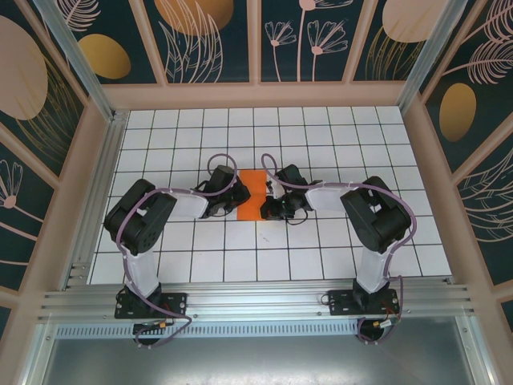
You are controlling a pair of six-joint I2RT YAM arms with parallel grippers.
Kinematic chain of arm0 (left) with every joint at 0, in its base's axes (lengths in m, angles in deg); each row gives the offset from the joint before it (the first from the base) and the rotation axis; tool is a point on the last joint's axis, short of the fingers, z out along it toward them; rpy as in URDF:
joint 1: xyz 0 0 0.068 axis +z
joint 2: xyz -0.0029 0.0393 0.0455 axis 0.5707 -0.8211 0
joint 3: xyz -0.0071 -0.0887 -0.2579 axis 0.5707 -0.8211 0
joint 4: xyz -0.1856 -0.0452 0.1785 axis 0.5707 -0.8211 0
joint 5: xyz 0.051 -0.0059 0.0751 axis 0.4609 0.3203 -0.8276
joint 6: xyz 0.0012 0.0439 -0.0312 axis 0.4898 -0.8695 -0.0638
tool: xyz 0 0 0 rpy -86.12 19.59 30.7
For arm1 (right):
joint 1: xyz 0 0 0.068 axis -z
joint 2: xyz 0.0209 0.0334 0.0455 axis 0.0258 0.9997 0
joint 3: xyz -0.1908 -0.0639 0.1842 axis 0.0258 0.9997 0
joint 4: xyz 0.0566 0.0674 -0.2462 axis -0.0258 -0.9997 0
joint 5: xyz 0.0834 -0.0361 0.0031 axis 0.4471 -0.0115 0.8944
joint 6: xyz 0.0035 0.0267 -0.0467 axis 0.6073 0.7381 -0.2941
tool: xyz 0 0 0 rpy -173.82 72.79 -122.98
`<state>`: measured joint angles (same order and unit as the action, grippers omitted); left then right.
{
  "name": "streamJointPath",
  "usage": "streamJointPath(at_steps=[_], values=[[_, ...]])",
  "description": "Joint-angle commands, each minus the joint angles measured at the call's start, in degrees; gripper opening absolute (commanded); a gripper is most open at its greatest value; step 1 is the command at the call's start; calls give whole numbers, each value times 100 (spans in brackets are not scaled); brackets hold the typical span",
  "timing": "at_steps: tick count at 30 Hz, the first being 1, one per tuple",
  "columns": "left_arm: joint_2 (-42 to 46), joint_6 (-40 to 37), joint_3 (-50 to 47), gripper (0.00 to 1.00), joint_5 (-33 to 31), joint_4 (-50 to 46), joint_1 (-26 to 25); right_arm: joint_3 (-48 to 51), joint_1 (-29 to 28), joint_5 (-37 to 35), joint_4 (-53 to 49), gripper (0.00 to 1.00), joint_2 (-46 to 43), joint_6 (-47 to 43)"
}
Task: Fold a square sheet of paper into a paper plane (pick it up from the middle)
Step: Fold the triangle a second time at the center of the table.
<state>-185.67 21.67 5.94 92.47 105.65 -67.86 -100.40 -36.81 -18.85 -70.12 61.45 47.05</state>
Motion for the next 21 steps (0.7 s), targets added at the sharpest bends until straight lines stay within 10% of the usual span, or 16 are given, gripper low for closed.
streamJointPath(at_steps=[1, 12, 21], values=[[-2, -322, -148, 12, -571, -823, 422, 463, 38, -675, -1559, 1, 233, -120], [518, -728, 433, 15, -191, -1319, 521, 397, 35, -745, -1606, 1, 259, -113], [902, -172, 135, 15, 54, -865, -355, 382, 9, -763, -1586, 0, 311, -74]])
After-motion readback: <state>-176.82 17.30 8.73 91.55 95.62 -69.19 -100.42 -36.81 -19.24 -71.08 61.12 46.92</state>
